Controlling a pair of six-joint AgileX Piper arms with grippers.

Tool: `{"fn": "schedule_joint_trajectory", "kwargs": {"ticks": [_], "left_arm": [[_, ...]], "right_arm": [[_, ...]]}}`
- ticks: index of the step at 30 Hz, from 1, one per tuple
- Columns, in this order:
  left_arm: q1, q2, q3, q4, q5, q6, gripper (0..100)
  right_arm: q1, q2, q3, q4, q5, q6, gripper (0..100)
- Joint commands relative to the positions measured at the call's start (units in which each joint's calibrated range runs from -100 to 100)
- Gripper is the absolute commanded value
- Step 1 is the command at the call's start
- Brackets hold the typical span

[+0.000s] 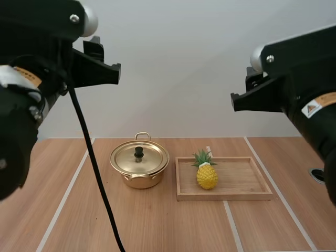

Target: Open the pot, put the pineapple inside, and close it

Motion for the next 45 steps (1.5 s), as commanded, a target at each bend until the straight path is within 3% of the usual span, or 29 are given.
{"fn": "schedule_joint_trajectory", "kwargs": {"ticks": [1,4,7,12,17,26,32,38,45], "left_arm": [[0.04,7.1,-3.55,-0.38,12.44,0.68,100],[0.04,12.12,-4.02,-1.65,18.23,4.45,100],[0.04,18.17,-4.02,-8.54,25.24,12.57,100],[0.04,27.23,-4.02,-24.19,32.1,32.8,100],[0.04,36.52,-6.3,-30.39,44.01,43.96,100],[0.04,51.66,-18.87,-30.82,68.41,42.69,100],[0.04,59.88,-28.16,-29.9,77.34,38.96,100],[0.04,67.26,-35.13,-24.43,78.12,32.56,100],[0.04,69.82,-36.0,-20.94,78.12,32.65,100]], "right_arm": [[-0.42,4.93,-6.2,1.32,14.6,0.16,100],[-0.85,7.51,-8.24,1.32,21.99,-0.66,100],[-0.85,9.8,-8.32,1.46,29.32,-3.51,100],[-0.85,12.51,-8.32,0.98,35.04,-6.67,100],[-0.85,13.4,-8.32,0.98,35.83,-6.32,100],[-0.85,13.4,-8.32,0.98,33.66,-5.48,100],[-0.85,13.72,-8.32,2.44,33.63,-5.48,100],[-0.85,21.88,-8.32,12.02,39.24,-9.73,100],[-0.85,32.33,-8.32,15.31,44.51,-12.04,100]]}}
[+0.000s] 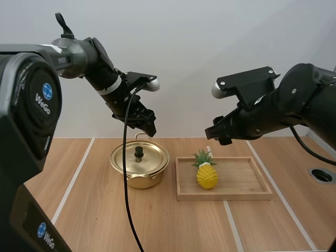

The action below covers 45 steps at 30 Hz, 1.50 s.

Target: Open the pot, put the pineapple inside, and close it

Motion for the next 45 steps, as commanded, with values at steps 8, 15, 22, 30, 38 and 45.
{"fn": "schedule_joint_trajectory", "kwargs": {"ticks": [8,15,22,30,38,45], "left_arm": [[0.04,4.96,-0.83,2.49,0.85,-0.47,100],[0.04,9.54,-0.83,2.73,0.85,-0.35,100],[0.04,11.79,-0.83,3.41,0.85,-0.27,100],[0.04,13.54,-0.83,4.56,0.85,-0.09,100],[0.04,13.85,-0.83,3.33,0.85,-0.09,85],[0.04,13.85,-0.83,2.64,0.85,-1.25,0]], "right_arm": [[-0.24,5.37,-0.49,3.87,1.6,-3.54,100],[-0.24,5.37,-0.49,4.0,1.6,-4.41,100],[-0.24,5.37,-0.49,4.64,-0.19,-5.0,100],[-0.24,5.37,-0.49,4.77,-1.44,-5.22,100],[-0.24,5.37,-0.49,4.77,-1.44,-5.22,100],[-0.24,5.37,-0.49,4.77,-1.44,-5.33,100]]}}
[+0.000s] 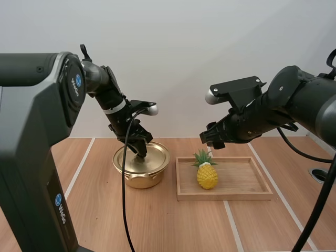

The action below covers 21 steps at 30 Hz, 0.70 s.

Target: Open the pot, put the pineapple inside, and close it

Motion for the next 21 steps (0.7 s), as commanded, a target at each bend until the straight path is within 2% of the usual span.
{"fn": "schedule_joint_trajectory", "kwargs": {"ticks": [1,10,15,21], "left_arm": [[0.04,-0.09,-0.27,-1.06,0.29,-0.61,0],[0.04,-3.38,-3.93,-1.83,0.29,-0.61,0],[0.04,-8.61,-10.59,-5.86,0.29,-0.61,0],[0.04,-16.65,-19.11,-10.74,0.29,-1.3,0]], "right_arm": [[-0.24,-0.25,-0.49,0.15,-0.88,-0.72,100],[-0.24,0.2,-0.49,0.54,-0.88,-0.7,100],[-0.24,3.34,-0.49,3.01,2.72,-0.7,100],[-0.24,9.7,-0.49,3.19,5.53,-0.96,100]]}}
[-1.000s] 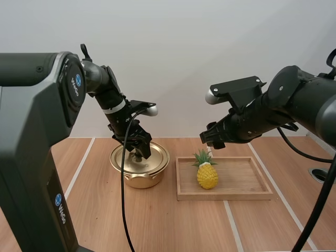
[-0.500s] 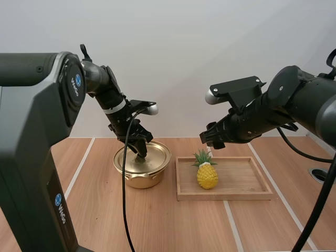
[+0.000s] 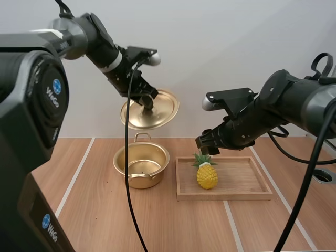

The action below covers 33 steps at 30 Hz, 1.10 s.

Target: Open the pot, put the pineapple inside, and close it

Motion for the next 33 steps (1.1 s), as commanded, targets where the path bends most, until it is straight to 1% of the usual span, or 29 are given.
{"fn": "schedule_joint_trajectory", "kwargs": {"ticks": [1,6,10,14,18,23,27,29,33], "left_arm": [[0.04,-5.86,-5.44,-3.72,0.0,-1.08,0],[0.04,-12.74,-11.46,-3.83,-11.09,-2.7,0],[0.04,-17.17,-13.39,-3.94,-19.45,-3.75,0],[0.04,-23.26,-13.56,-3.84,-39.11,-5.89,0],[0.04,-28.61,-13.56,-3.94,-65.48,-9.0,0],[0.04,-32.98,-13.56,-4.6,-101.39,-9.21,0],[0.04,-34.2,-13.56,-4.83,-125.2,-11.21,0],[0.04,-34.58,-13.56,-4.5,-132.78,-12.9,0],[0.04,-35.6,-13.56,0.62,-134.27,-16.34,0]], "right_arm": [[-0.24,3.6,-0.49,0.52,1.57,-1.08,100],[-0.24,10.0,-0.49,0.52,-0.26,-2.33,100],[-0.24,14.44,-0.49,0.91,-3.34,-2.9,100],[-0.24,19.81,-0.49,1.43,-8.08,-3.81,100],[-0.24,23.12,-0.49,1.74,-8.64,-4.83,100],[-0.24,25.66,-0.49,5.04,-10.66,-8.13,100],[-0.15,26.99,-0.53,6.87,-13.27,-9.68,100],[-0.15,27.91,-0.64,6.99,-13.49,-9.89,100],[-0.15,31.09,-0.79,7.88,-13.84,-11.07,100]]}}
